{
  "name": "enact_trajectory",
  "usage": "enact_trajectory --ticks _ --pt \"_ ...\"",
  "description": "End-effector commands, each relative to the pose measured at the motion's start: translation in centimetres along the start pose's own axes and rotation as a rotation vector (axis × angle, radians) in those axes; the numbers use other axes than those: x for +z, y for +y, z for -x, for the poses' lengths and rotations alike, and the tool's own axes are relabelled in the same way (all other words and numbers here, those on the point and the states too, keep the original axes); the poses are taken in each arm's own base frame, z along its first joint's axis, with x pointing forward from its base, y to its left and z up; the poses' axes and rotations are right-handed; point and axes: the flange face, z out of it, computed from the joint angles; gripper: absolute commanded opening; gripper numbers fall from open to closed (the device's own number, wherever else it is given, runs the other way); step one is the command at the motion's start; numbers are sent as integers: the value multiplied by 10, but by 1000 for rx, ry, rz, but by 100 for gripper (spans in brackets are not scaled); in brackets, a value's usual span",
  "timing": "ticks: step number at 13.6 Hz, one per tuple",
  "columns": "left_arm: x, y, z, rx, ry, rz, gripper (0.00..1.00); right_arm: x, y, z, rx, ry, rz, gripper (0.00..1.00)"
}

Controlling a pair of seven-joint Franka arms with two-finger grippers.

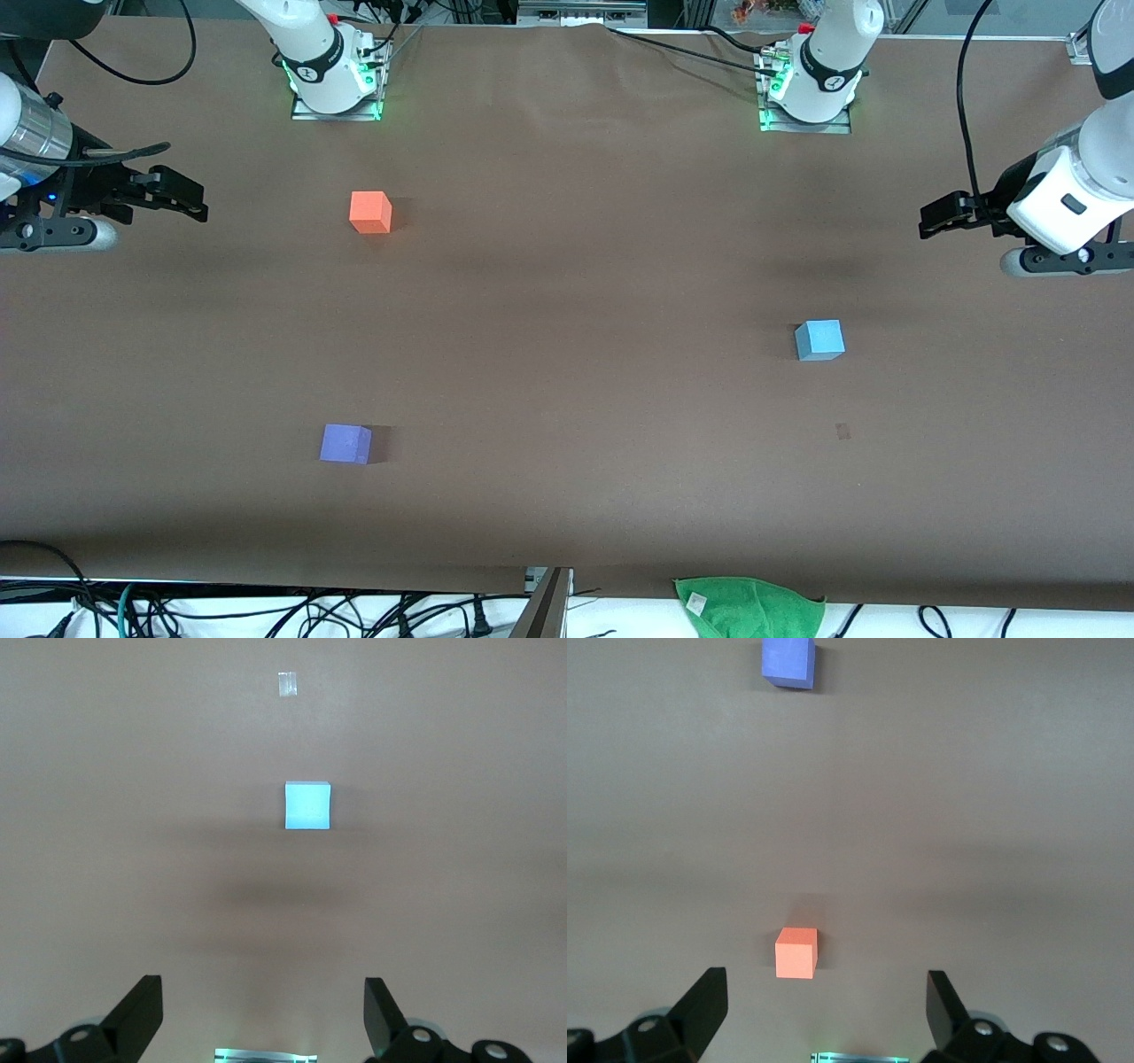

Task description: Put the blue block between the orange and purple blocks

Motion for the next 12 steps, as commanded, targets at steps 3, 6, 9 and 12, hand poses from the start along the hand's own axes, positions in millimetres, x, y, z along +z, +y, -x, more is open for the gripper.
enact_trajectory --ticks 3,6,9,12 --pt "-10 -5 -18 1 10 -54 100 -2 2 3 -3 -4 -8 99" --pt "-7 -4 -20 10 5 -54 100 -2 2 3 -3 -4 -8 99" --pt "-7 -4 -20 8 6 -59 100 -3 2 3 -3 -2 -8 99" --pt "24 -3 -36 22 -46 -62 100 -2 2 2 -3 -4 -8 99"
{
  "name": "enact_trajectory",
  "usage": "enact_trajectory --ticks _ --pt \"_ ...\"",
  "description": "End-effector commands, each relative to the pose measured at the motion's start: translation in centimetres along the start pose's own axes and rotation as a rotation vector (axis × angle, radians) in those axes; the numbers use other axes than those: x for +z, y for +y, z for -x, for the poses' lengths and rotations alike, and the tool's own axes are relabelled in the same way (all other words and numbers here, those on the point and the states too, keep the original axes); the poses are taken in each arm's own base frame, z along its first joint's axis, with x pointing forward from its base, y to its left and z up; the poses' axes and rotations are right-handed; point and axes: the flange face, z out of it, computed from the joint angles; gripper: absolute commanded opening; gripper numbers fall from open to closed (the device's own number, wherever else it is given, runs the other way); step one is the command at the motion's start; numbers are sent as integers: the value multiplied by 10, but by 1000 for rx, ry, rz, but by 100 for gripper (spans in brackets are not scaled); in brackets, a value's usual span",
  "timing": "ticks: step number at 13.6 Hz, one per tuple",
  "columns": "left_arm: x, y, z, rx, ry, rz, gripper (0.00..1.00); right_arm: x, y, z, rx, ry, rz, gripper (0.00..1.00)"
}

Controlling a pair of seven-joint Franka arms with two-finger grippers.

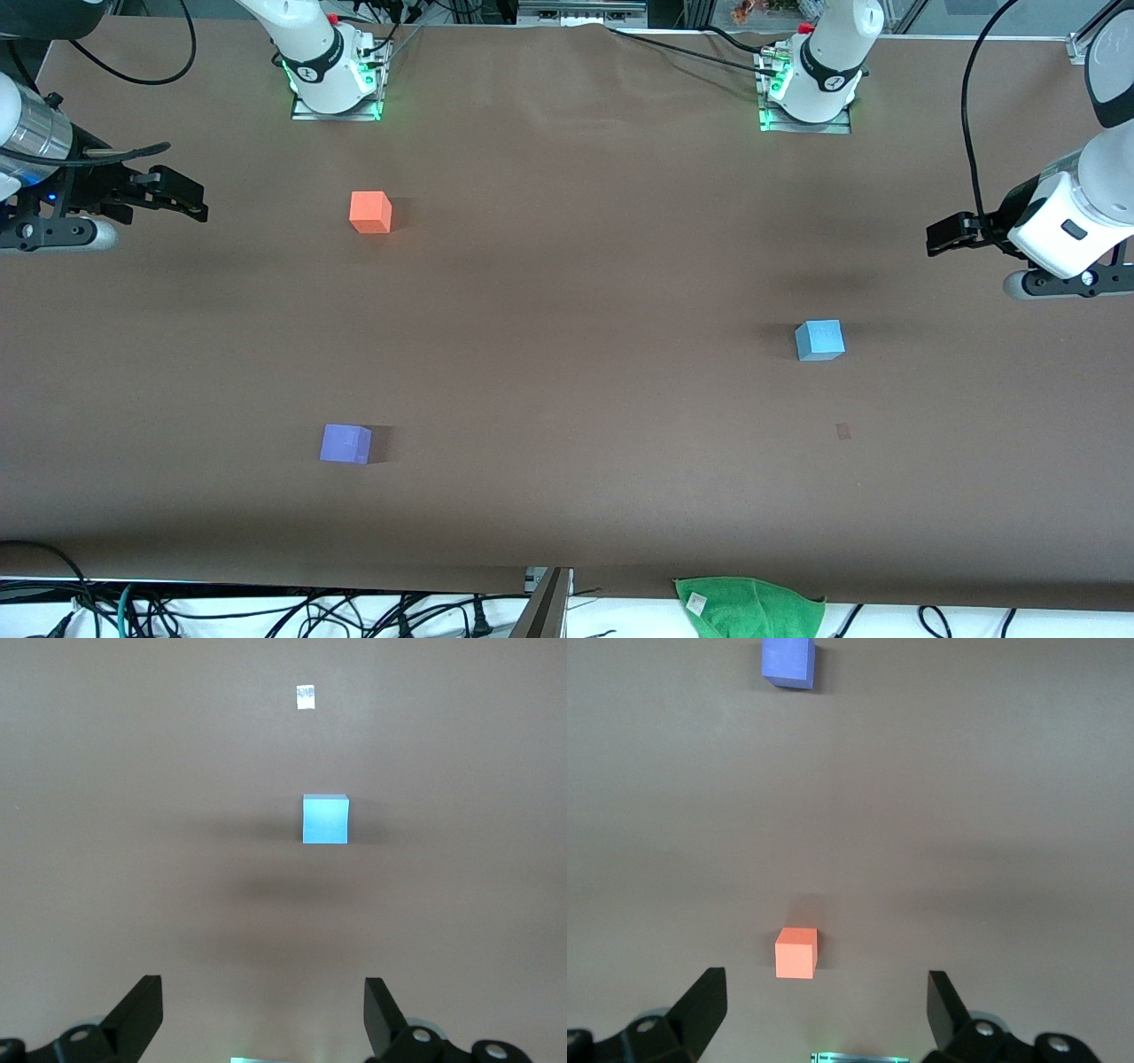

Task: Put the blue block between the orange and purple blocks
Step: 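Lower the left gripper onto the light blue cube and close it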

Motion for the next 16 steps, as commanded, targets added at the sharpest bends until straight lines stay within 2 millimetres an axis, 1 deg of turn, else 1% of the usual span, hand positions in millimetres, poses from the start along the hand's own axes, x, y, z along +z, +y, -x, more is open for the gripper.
enact_trajectory --ticks 1,2,3,5,6,7,8,9,10,12,14,16 --pt "36 6 -27 31 -60 -26 100 -3 2 3 -3 -2 -8 99" --pt "58 10 -40 37 -68 -25 100 -3 2 3 -3 -2 -8 99" --pt "84 14 -54 43 -71 -22 100 -3 2 3 -3 -2 -8 99" --pt "132 20 -82 51 -5 -5 100 -2 2 2 -3 -4 -8 99" --pt "153 24 -89 52 23 6 100 -2 2 3 -3 -4 -8 100" --pt "172 32 -90 66 54 10 100 -3 2 3 -3 -2 -8 99" --pt "196 38 -89 79 96 11 100 -2 2 3 -3 -4 -8 99" --pt "218 49 -85 97 146 21 100 -2 2 2 -3 -5 -8 99" --pt "234 55 -81 107 175 29 100 -2 2 2 -3 -5 -8 99" --pt "266 56 -70 114 204 36 100 -2 2 3 -3 -4 -8 99" --pt "292 62 -64 185 233 -7 100 -2 2 2 -3 -5 -8 99" --pt "310 54 -63 196 221 -27 100 -2 2 3 -3 -4 -8 99"
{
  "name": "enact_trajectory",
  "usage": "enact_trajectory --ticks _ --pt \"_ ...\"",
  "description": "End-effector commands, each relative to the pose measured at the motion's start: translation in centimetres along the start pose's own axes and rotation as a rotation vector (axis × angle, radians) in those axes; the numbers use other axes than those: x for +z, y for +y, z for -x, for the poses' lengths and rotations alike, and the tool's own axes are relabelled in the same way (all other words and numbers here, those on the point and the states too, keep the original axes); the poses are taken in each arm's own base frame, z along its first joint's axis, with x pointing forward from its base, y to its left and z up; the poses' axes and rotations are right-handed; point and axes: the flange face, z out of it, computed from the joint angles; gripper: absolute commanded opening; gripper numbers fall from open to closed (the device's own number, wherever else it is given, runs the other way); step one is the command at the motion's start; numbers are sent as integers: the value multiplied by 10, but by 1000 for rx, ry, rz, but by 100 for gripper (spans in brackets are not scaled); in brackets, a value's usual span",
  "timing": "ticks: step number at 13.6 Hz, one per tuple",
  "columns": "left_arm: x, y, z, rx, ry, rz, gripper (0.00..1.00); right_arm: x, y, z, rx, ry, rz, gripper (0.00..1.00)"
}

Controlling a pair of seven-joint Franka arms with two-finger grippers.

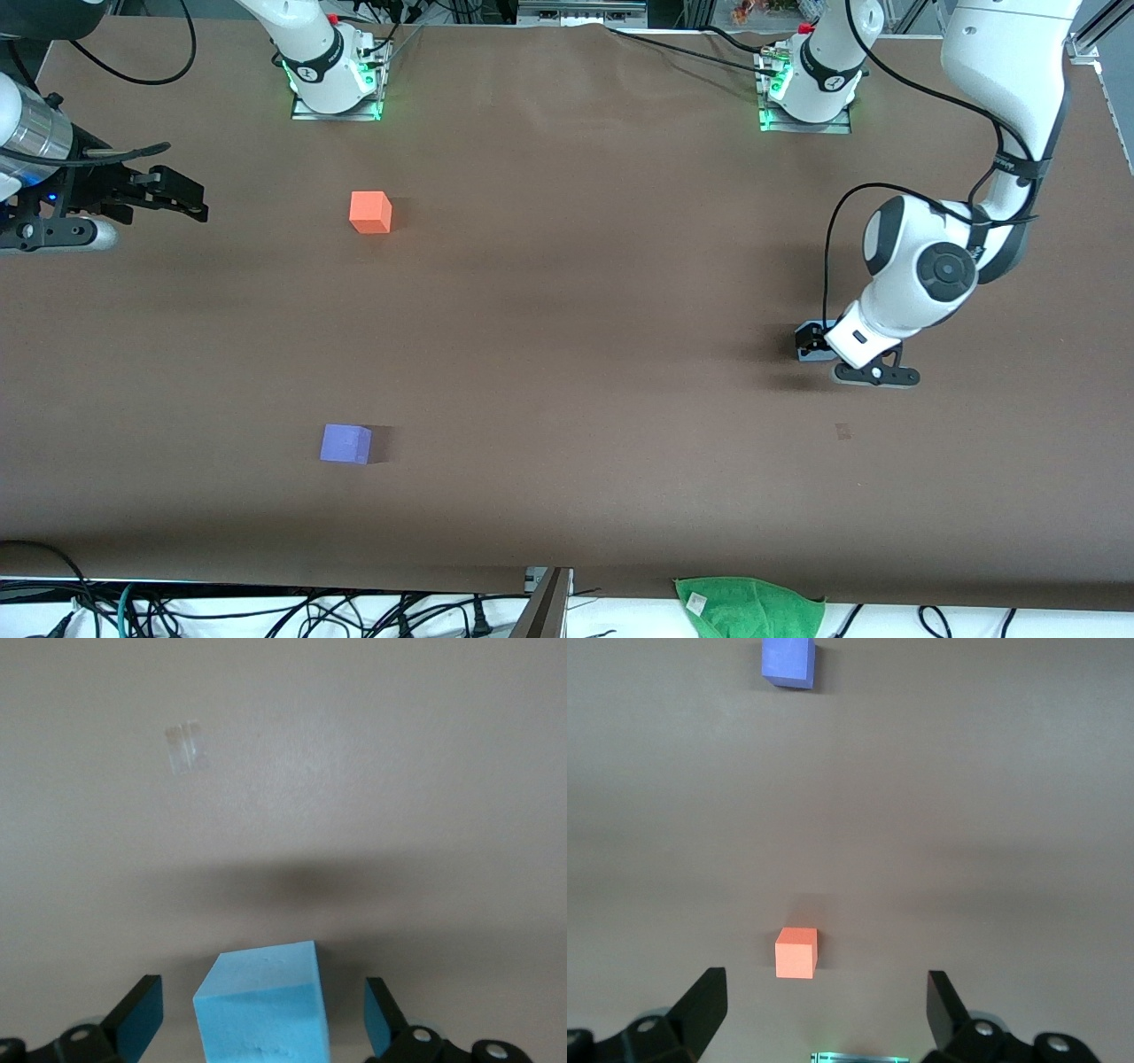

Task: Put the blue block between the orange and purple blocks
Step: 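Lower the left gripper onto the light blue cube and close it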

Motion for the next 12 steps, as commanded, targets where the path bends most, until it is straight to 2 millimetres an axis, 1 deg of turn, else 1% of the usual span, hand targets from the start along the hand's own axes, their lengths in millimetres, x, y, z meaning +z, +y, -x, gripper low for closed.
enact_trajectory --ticks 1,3,4,5,6,7,9,10,12 --pt "13 -9 13 26 -8 -18 100 -3 2 3 -3 -3 -8 99" --pt "31 -5 24 6 -37 -2 100 -3 2 3 -3 -3 -8 99" --pt "40 -5 27 5 -41 3 100 -2 2 2 -3 -5 -8 99" --pt "45 -5 27 7 -23 7 100 -2 2 2 -3 -5 -8 99" --pt "45 -7 27 4 -17 8 69 -2 2 2 -3 -5 -8 99" --pt "39 -5 24 6 -9 7 31 -2 2 2 -3 -5 -8 99" --pt "33 -5 21 7 0 5 17 -2 2 2 -3 -5 -8 99" --pt "31 -4 20 8 2 5 14 -2 2 2 -3 -5 -8 100" --pt "5 6 14 20 41 6 14 -3 2 3 -3 -4 -8 99"
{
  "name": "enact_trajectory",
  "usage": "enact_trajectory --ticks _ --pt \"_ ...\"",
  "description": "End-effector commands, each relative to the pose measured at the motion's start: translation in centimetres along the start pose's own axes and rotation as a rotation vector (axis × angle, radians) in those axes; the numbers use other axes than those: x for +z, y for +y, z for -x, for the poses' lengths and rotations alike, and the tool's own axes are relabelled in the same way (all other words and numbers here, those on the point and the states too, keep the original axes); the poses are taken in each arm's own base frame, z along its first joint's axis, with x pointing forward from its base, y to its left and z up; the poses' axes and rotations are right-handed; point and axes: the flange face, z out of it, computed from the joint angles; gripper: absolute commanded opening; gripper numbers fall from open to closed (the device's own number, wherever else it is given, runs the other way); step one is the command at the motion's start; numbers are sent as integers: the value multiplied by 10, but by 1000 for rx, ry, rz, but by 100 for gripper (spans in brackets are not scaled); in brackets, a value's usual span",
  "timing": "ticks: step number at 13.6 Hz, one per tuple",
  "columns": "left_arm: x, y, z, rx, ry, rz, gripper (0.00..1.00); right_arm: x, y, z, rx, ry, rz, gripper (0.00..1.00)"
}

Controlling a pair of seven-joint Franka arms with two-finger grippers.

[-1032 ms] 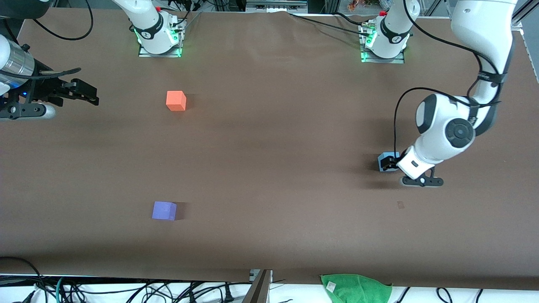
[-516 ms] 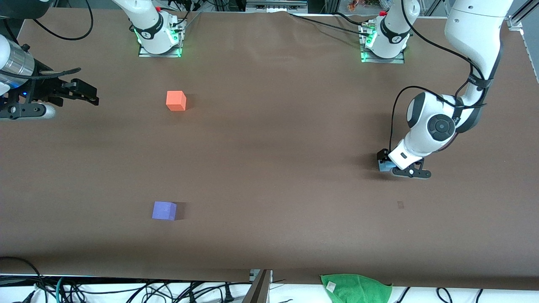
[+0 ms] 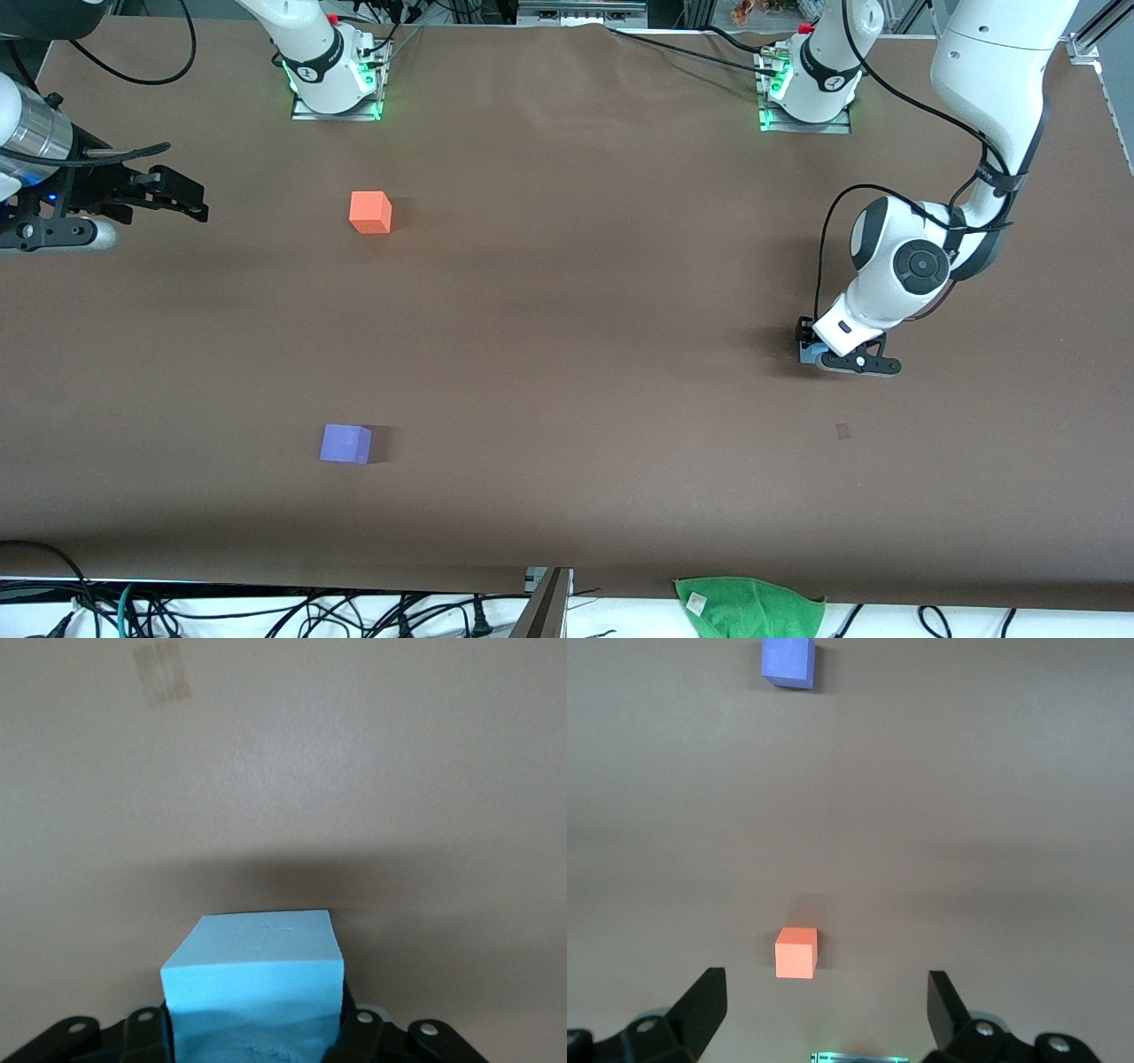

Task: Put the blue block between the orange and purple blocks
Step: 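Carry the light blue cube with the left gripper toward the table middle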

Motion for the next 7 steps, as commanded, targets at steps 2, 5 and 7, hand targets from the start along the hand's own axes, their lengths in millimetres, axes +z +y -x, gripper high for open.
enact_trajectory --ticks 2,5,7 --pt "-61 10 -21 31 15 -20 14 -2 2 2 -3 -5 -8 99" --pt "-128 30 -54 39 -97 -37 16 -2 2 2 -3 -5 -8 99" --pt "-166 88 -62 114 -110 -3 32 -2 2 2 -3 -5 -8 99"
